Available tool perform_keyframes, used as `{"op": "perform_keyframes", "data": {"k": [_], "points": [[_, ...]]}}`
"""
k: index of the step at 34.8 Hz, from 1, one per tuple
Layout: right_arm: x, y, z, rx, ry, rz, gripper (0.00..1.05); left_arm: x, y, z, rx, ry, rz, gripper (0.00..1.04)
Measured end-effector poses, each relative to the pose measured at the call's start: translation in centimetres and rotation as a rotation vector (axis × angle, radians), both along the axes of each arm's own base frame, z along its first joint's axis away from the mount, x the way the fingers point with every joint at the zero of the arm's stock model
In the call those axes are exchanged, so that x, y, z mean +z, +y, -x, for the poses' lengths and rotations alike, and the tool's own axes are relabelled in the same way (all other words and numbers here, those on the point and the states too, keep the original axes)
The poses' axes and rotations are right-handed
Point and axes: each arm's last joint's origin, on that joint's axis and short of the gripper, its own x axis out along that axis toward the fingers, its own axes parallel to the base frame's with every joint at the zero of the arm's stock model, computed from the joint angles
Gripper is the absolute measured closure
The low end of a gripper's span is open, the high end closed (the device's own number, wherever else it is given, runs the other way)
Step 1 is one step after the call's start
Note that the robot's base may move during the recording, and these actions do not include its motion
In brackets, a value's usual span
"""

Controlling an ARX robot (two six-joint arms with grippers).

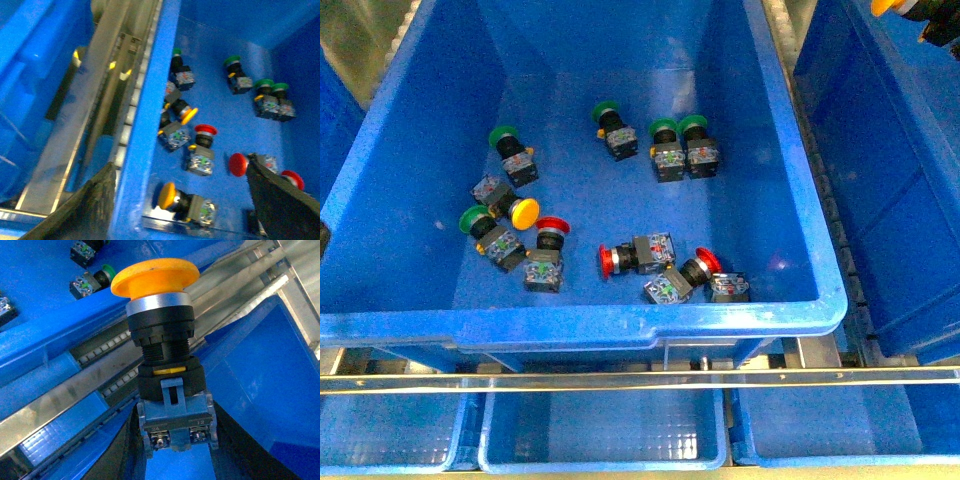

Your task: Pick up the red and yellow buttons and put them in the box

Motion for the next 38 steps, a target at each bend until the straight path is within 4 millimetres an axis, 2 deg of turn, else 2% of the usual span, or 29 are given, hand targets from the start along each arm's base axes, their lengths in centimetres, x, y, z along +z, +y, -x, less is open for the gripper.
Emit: {"op": "perform_keyframes", "data": {"k": [3,5,8,13,16,27,38], "points": [[0.2,0.0,0.1,-0.013,-0.008,0.002,0.78,0.3,0.8,1.1,0.031,-0.094,-0.091,0.47],[0.3,-0.1,0.1,-0.020,-0.010,0.001,0.78,0.8,1.0,1.1,0.033,-0.146,-0.140,0.56],[0.9,-0.1,0.3,-0.031,-0.025,-0.009,0.78,3.1,1.7,1.6,0.049,-0.302,-0.239,0.73],[1.2,-0.1,0.7,-0.051,-0.033,-0.016,0.78,5.4,2.8,2.9,0.024,-0.379,-0.325,1.03],[1.2,0.0,0.8,-0.059,-0.032,-0.027,0.78,5.9,3.5,3.6,0.053,-0.375,-0.344,1.02],[1.0,-0.2,1.9,-0.098,-0.024,-0.062,0.78,7.1,3.6,5.8,0.049,-0.382,-0.355,1.02],[1.3,-0.1,2.3,-0.110,-0.028,-0.069,0.78,6.9,3.6,7.0,0.046,-0.353,-0.357,1.02]]}}
